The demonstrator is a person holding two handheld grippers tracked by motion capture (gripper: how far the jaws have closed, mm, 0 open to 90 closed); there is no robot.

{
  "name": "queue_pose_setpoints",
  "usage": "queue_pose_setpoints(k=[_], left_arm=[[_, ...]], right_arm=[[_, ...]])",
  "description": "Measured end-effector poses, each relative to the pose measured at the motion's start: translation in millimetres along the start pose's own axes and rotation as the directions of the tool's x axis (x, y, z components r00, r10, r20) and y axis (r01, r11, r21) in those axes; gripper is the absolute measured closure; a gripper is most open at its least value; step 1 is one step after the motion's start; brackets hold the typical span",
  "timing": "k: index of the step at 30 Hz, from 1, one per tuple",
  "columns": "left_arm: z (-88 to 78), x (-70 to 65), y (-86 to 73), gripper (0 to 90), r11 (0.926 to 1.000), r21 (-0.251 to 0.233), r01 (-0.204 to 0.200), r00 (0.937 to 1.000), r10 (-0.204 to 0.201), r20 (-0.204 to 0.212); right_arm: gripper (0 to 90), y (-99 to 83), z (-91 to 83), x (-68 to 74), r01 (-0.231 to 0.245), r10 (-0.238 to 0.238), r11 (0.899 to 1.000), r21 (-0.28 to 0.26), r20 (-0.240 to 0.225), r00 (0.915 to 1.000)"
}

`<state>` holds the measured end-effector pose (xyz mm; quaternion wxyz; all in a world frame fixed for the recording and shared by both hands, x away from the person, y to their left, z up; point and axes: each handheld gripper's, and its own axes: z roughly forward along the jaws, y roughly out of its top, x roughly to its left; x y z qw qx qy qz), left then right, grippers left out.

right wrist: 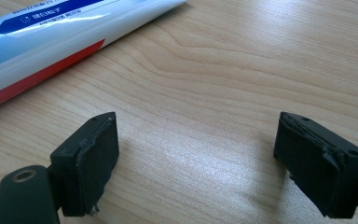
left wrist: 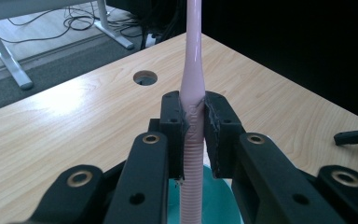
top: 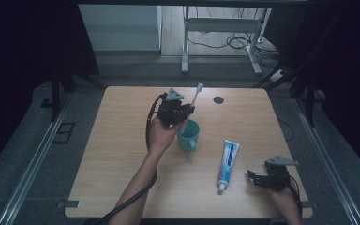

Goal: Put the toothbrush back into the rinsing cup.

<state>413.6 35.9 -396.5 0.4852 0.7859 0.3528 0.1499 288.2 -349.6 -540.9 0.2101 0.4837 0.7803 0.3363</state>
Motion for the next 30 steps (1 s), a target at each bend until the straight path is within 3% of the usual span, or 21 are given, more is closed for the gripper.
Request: queue_pose_setpoints(k=[30], left_arm=[[25.8, 0.3, -40.3, 78.5, 0.9984, 0.056, 0.013, 0.9999, -0.013, -0.010]], right_arm=[[13.8, 0.0, 0.0, 0.1, -0.001, 0.001, 1.000, 0.001, -0.001, 1.0000]])
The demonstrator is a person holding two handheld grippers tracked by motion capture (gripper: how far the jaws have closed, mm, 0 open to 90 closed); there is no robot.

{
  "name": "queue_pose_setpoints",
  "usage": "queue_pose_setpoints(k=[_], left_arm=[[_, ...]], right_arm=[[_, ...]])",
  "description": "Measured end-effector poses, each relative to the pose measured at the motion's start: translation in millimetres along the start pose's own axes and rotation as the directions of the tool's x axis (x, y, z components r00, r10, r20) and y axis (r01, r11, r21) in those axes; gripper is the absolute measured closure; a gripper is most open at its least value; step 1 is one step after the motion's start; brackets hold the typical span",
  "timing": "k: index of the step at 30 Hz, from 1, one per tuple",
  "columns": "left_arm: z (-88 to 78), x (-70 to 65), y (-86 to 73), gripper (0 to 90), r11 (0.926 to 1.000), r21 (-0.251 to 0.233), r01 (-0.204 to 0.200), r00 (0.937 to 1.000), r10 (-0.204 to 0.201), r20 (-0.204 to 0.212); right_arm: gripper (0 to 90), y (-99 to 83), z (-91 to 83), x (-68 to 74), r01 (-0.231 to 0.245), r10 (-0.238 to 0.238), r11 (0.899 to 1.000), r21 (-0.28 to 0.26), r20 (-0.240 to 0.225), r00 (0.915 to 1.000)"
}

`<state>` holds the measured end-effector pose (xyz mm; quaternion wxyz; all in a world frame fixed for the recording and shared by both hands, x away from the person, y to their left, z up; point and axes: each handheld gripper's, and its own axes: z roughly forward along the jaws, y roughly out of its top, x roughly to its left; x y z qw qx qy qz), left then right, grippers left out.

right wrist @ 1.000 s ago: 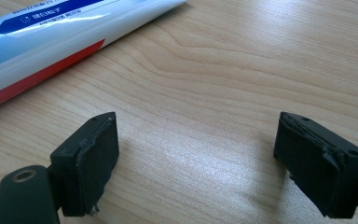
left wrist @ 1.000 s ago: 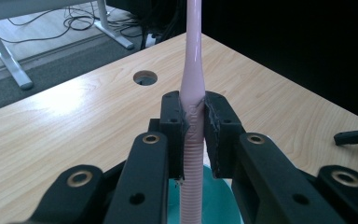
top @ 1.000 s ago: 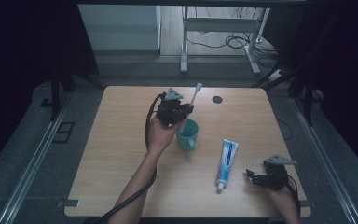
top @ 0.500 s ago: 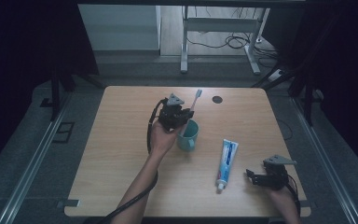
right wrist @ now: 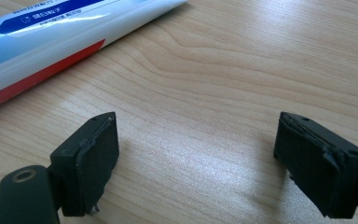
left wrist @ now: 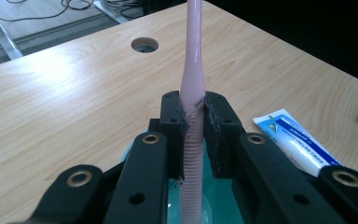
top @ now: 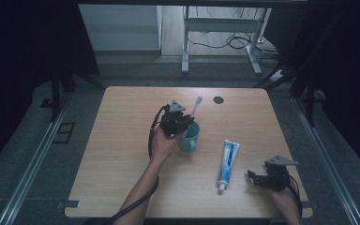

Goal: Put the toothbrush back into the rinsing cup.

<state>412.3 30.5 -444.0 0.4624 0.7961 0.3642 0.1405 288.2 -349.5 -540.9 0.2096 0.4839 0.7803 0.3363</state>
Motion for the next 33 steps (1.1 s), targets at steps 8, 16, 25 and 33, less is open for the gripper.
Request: queue_pose_setpoints(k=[8, 16, 25, 33], left_arm=[[4.4, -0.5, -6.5, 78.5, 0.9999, 0.009, 0.007, 1.0000, -0.007, -0.004], [9.2, -1.1, -11.0, 78.3, 0.9998, 0.020, 0.006, 1.0000, -0.006, -0.003], [15.1, -2.8, -14.7, 78.2, 0.9994, 0.035, 0.004, 1.0000, -0.004, -0.004], [18.2, -3.5, -15.9, 77.9, 0.9987, 0.050, -0.003, 0.9999, 0.004, -0.014]], right_arm=[[13.8, 0.0, -0.1, 0.1, -0.002, 0.002, 1.000, 0.001, 0.000, 1.0000], [13.8, 0.0, -0.1, 0.1, -0.002, 0.002, 1.000, 0.001, 0.000, 1.0000], [13.8, 0.0, -0.1, 0.1, -0.002, 0.002, 1.000, 0.001, 0.000, 1.0000], [13.8, 0.0, 0.0, 0.1, -0.001, 0.001, 1.000, 0.001, 0.000, 1.0000]])
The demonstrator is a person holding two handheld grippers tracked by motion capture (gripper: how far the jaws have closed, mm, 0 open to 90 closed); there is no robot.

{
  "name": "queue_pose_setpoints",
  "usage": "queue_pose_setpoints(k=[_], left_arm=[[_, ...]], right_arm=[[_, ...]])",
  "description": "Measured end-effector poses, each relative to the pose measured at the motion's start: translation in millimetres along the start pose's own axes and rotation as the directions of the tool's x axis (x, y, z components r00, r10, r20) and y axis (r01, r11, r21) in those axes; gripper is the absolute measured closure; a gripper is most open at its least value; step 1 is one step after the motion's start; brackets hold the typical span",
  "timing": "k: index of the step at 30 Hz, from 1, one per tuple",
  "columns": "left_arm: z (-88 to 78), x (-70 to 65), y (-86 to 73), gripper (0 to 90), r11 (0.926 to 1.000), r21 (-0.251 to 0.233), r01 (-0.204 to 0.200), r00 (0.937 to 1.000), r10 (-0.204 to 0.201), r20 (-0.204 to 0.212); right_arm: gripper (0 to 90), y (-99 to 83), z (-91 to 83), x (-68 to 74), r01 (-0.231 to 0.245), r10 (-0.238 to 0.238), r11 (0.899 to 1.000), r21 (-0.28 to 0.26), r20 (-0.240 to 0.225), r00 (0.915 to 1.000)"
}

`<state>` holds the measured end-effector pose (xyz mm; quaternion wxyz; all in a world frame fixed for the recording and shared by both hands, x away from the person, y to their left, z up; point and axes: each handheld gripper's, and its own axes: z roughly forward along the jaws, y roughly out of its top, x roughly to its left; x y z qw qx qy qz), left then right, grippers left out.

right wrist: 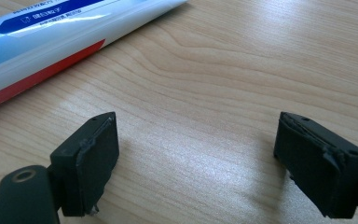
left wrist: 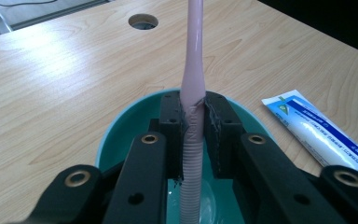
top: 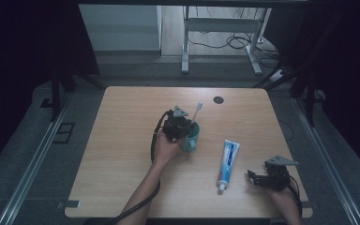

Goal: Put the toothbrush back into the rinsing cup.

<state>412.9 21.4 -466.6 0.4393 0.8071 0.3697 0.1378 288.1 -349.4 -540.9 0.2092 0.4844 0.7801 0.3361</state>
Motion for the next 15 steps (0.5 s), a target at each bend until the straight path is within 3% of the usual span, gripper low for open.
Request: queue_pose_setpoints(k=[15], left_arm=[[6.9, 2.1, -3.8, 77.4, 0.9989, 0.047, 0.006, 0.9999, -0.006, -0.010]], right_arm=[[13.8, 0.4, 0.4, 0.2, 0.000, 0.000, 1.000, 0.001, -0.001, 1.0000]])
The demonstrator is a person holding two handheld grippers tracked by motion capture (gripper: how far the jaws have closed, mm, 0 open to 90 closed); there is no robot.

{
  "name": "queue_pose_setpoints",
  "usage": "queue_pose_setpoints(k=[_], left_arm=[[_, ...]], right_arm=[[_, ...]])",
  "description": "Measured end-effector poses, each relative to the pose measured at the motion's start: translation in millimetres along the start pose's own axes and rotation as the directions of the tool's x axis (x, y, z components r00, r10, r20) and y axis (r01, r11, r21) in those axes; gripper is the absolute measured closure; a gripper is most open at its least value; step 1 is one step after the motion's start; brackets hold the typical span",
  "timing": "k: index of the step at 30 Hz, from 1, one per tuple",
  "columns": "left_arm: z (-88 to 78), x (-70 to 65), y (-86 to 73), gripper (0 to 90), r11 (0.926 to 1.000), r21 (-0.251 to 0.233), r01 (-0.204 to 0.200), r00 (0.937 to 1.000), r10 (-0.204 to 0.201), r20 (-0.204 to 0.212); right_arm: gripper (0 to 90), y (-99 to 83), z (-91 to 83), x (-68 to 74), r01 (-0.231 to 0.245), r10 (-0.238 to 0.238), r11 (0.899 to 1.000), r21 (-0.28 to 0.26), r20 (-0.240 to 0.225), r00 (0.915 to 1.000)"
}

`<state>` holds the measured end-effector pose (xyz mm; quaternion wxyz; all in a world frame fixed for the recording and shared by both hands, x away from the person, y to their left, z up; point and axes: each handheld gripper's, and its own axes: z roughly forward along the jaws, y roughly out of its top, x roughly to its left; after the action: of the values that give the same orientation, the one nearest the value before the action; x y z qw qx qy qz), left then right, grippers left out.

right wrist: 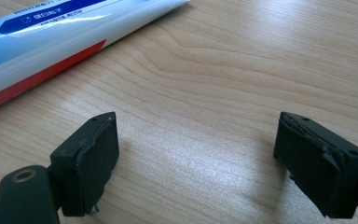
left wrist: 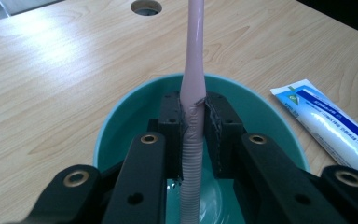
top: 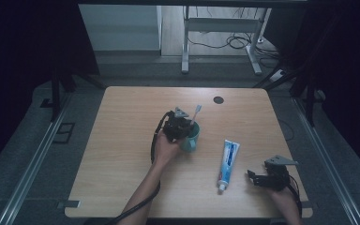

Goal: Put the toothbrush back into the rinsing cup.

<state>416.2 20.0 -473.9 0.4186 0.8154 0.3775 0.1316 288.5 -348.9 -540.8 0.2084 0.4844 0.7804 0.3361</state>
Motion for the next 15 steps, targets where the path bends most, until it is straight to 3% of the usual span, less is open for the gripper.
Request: queue_pose_setpoints(k=[8, 15], left_arm=[[2.9, 0.4, 0.1, 75.8, 0.9997, 0.022, 0.010, 1.0000, -0.010, -0.002], [1.5, 1.3, 0.8, 75.0, 0.9998, 0.014, 0.017, 0.9999, -0.017, -0.002]], right_arm=[[13.8, 0.0, 0.0, 0.0, 0.000, 0.000, 1.000, 0.000, 0.000, 1.0000], [13.8, 0.1, 0.1, 0.1, 0.000, 0.000, 1.000, 0.000, 0.000, 1.0000]])
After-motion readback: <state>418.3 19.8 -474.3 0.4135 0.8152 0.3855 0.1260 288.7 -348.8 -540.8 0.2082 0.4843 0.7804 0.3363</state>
